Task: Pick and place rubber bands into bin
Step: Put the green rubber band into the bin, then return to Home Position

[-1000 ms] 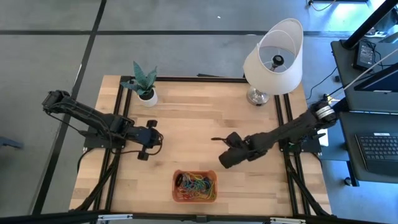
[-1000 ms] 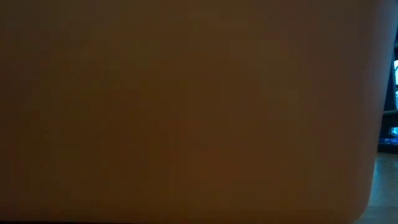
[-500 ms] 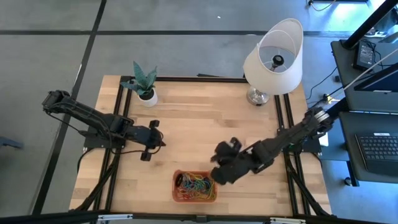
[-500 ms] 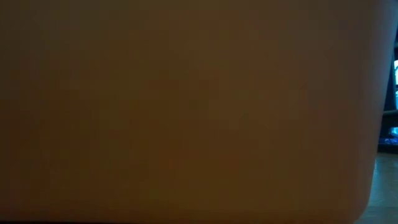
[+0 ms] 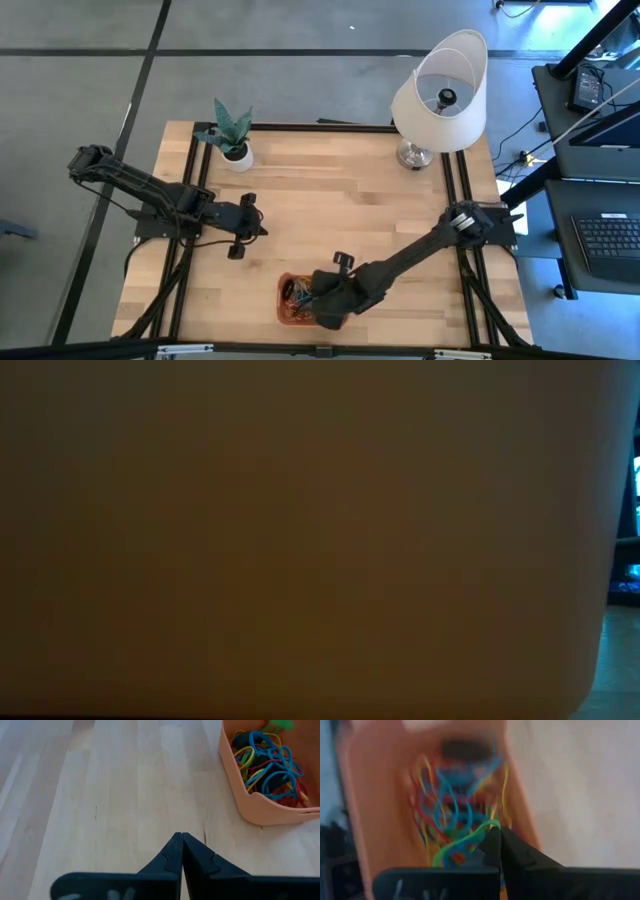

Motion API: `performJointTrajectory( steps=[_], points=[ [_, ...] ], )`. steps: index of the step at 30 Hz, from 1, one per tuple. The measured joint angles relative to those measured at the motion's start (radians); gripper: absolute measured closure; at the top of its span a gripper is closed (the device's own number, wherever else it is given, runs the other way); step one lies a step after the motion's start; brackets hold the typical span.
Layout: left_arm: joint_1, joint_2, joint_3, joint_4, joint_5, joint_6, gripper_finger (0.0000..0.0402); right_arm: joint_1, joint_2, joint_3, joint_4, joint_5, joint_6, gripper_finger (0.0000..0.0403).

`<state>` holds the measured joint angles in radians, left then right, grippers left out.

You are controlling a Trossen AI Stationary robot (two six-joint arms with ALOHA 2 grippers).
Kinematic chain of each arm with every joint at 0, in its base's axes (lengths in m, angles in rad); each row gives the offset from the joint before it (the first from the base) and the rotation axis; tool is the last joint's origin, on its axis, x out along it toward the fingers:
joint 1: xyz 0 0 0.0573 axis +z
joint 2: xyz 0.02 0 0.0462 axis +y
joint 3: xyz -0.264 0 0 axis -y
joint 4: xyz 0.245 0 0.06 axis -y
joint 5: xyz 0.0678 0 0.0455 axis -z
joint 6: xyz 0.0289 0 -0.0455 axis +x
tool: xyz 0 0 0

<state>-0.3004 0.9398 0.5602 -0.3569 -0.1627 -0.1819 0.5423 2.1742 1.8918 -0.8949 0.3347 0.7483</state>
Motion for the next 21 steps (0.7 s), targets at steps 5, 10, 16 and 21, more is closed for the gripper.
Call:
performJointTrajectory(
  steps=[5, 10, 16, 21],
  points=[
    [0.000, 0.000, 0.000, -0.001, 0.000, -0.015, 0.0400, 0.000, 0.040, 0.001, -0.062, -0.083, 0.034, 0.0379],
    [0.000, 0.000, 0.000, -0.001, 0.000, 0.003, 0.0398, 0.005, 0.022, 0.002, -0.051, -0.083, 0.034, 0.0338],
    [0.000, 0.000, 0.000, 0.002, 0.000, 0.009, 0.0400, 0.005, -0.003, 0.003, -0.064, -0.101, 0.032, 0.0279],
    [0.001, 0.000, 0.000, 0.047, -0.001, -0.040, 0.0397, 0.005, -0.060, 0.003, -0.170, -0.111, -0.026, 0.0253]
  ],
)
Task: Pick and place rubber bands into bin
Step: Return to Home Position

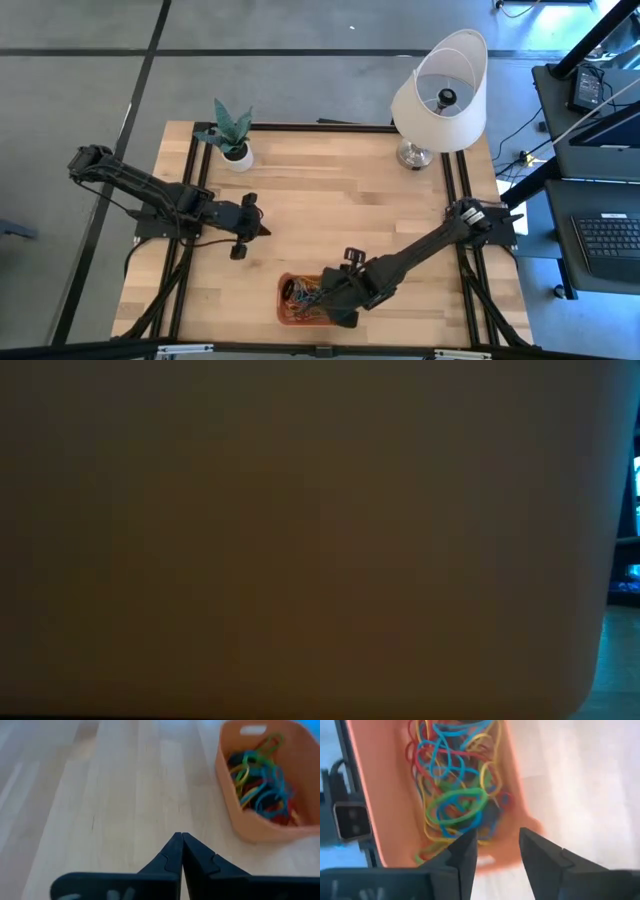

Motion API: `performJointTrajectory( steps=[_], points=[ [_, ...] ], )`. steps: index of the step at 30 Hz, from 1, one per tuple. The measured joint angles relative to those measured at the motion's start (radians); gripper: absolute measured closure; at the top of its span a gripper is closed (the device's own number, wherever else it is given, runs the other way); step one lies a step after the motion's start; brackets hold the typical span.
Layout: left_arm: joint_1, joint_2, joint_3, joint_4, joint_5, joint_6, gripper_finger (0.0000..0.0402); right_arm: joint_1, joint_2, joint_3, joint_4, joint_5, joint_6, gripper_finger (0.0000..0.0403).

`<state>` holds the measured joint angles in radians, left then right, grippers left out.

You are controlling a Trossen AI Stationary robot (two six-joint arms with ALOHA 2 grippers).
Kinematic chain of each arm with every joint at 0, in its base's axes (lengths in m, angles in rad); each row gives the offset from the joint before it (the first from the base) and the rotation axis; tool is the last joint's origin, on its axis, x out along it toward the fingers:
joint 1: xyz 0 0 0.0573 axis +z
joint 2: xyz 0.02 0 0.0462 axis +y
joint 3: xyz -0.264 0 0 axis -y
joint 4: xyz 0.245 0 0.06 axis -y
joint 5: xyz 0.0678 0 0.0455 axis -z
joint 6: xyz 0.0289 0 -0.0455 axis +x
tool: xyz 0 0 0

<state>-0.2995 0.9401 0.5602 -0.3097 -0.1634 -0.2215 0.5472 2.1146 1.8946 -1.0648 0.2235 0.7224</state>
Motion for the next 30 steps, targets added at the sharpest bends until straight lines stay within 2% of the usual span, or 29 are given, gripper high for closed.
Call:
performJointTrajectory(
  steps=[4, 8, 11, 15, 18, 21, 25, 30],
  points=[
    [0.001, 0.000, 0.000, 0.056, -0.031, 0.029, 0.0400, 0.001, -0.064, 0.000, -0.096, 0.033, -0.024, 0.0281],
    [0.005, 0.000, 0.000, 0.067, -0.148, -0.034, 0.0399, 0.000, -0.112, -0.002, -0.233, 0.100, 0.022, 0.0345],
    [0.026, -0.002, 0.000, 0.067, -0.143, 0.035, 0.0400, -0.006, -0.143, -0.003, -0.291, 0.139, 0.040, 0.0391],
    [0.103, -0.008, 0.000, 0.065, -0.056, 0.143, 0.0400, -0.019, -0.165, -0.003, -0.305, 0.163, 0.045, 0.0385],
    [0.188, -0.021, 0.000, 0.067, 0.047, 0.236, 0.0400, -0.033, -0.169, -0.003, -0.316, 0.187, 0.064, 0.0379],
    [0.276, -0.061, -0.017, 0.087, 0.106, 0.299, 0.0400, -0.040, -0.168, -0.003, -0.361, 0.192, 0.110, 0.0383],
    [0.363, -0.193, -0.108, 0.167, 0.134, 0.299, 0.0400, -0.032, -0.168, -0.003, -0.453, 0.237, 0.228, 0.0398],
    [0.371, -0.410, -0.252, 0.328, 0.131, 0.275, 0.0400, -0.003, -0.186, -0.004, -0.468, 0.243, 0.321, 0.0396]
  ],
)
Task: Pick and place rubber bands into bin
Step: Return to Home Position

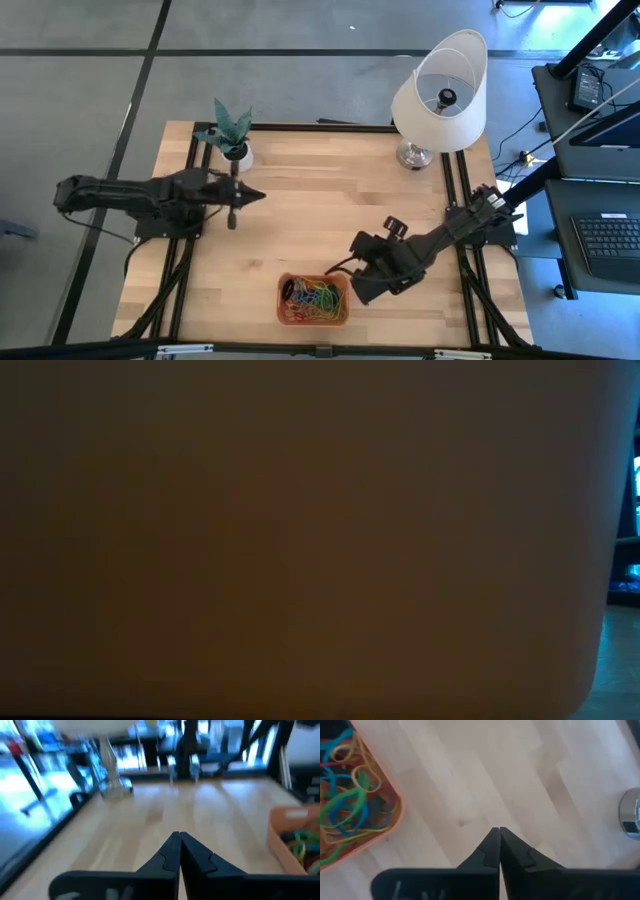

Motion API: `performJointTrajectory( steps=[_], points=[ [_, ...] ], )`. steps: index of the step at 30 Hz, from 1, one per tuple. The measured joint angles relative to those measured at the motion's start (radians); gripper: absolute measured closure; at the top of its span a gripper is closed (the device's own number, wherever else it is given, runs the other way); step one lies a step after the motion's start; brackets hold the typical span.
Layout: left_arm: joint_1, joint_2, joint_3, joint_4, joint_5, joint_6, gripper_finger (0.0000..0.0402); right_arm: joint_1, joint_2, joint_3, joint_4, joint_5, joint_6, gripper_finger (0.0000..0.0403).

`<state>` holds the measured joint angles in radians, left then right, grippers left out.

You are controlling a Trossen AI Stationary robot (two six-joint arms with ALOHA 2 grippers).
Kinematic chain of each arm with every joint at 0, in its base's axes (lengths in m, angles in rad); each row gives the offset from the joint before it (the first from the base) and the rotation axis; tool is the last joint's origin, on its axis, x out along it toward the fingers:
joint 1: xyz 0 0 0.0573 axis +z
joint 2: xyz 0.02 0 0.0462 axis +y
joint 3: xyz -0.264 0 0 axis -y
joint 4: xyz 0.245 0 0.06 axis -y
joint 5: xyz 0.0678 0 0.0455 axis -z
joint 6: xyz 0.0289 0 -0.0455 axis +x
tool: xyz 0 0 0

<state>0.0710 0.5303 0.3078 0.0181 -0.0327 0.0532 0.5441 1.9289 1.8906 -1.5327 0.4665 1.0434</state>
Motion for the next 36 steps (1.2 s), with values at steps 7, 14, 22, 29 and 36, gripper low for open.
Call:
performJointTrajectory(
  steps=[7, 14, 22, 29, 36],
  points=[
    [-0.026, -0.263, -0.075, -0.052, -0.111, 0.025, 0.0400, 0.026, -0.014, 0.000, -0.011, 0.032, 0.075, 0.0400],
    [-0.038, -0.478, -0.160, -0.071, -0.104, 0.039, 0.0400, 0.029, -0.017, 0.000, -0.029, 0.038, 0.076, 0.0400],
    [-0.038, -0.530, -0.250, 0.034, -0.055, 0.088, 0.0400, 0.029, -0.033, 0.000, -0.033, 0.041, 0.082, 0.0400],
    [-0.038, -0.529, -0.300, 0.082, -0.066, 0.061, 0.0400, 0.029, -0.039, 0.000, -0.023, 0.041, 0.074, 0.0401],
    [-0.038, -0.528, -0.300, 0.068, -0.077, -0.037, 0.0400, 0.016, -0.080, -0.041, 0.068, 0.041, -0.049, 0.0402]
  ],
)
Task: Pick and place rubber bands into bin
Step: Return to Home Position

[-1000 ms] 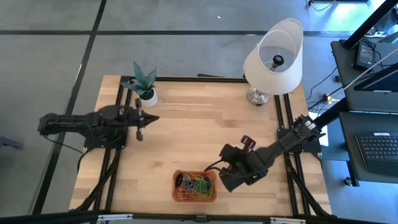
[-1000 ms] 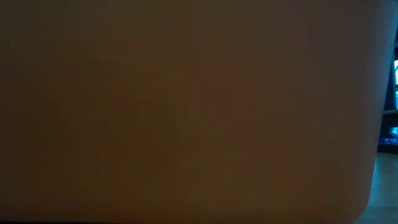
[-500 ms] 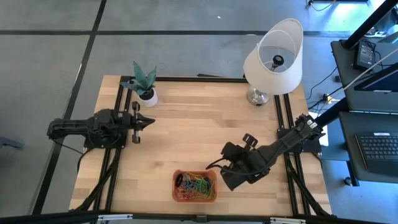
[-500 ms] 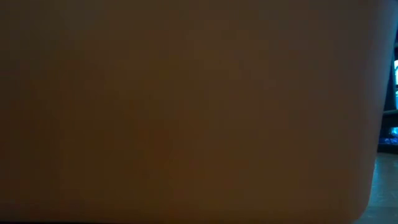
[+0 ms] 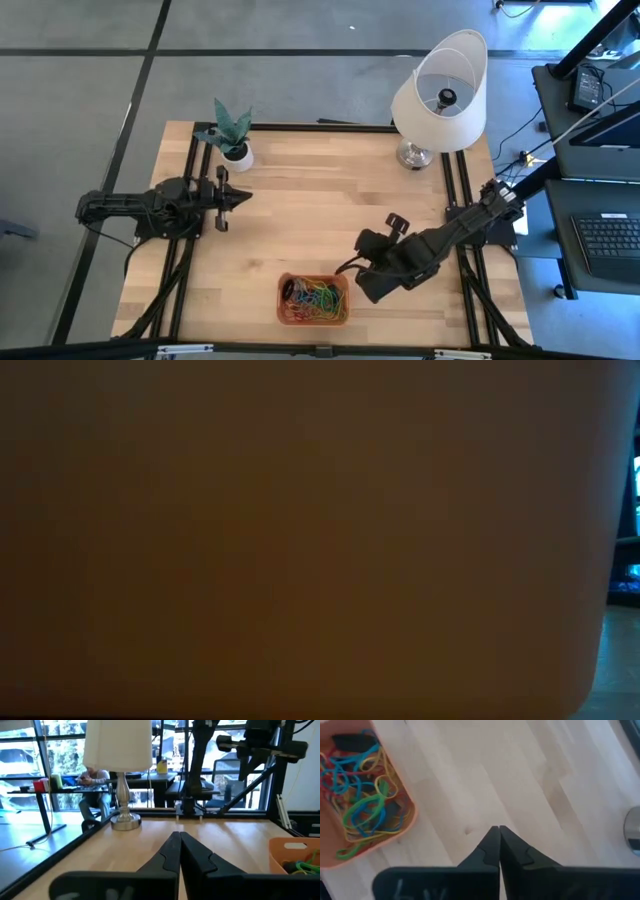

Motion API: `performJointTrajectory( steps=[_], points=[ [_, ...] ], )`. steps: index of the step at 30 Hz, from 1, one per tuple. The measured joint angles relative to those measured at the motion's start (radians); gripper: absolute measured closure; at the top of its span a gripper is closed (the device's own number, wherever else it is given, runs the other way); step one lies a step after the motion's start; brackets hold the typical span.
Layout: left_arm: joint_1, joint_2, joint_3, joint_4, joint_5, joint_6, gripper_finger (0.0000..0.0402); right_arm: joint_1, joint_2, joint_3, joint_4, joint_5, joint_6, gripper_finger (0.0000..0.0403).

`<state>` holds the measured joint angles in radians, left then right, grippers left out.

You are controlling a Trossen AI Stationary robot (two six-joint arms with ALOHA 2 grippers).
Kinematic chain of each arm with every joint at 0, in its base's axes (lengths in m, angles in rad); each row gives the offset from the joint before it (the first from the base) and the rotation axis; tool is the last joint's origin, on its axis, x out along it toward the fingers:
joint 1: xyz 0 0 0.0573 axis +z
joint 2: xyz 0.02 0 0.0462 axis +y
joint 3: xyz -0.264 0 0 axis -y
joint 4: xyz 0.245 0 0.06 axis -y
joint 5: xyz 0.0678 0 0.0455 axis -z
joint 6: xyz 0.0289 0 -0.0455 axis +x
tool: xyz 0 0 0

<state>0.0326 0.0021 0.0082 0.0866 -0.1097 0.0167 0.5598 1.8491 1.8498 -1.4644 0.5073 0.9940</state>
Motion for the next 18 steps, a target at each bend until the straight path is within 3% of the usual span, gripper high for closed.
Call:
performJointTrajectory(
  steps=[6, 12, 18],
  points=[
    [0.000, 0.000, 0.000, -0.016, 0.000, -0.003, 0.0400, -0.045, -0.173, -0.332, 0.298, -0.003, -0.104, 0.0403],
    [0.000, 0.000, 0.000, -0.013, 0.000, -0.003, 0.0400, -0.105, -0.492, -0.765, 0.745, -0.015, -0.273, 0.0403],
    [0.000, 0.000, 0.000, -0.015, -0.001, -0.004, 0.0400, -0.226, -0.833, -1.160, 1.167, -0.192, -0.528, 0.0403]
  ],
)
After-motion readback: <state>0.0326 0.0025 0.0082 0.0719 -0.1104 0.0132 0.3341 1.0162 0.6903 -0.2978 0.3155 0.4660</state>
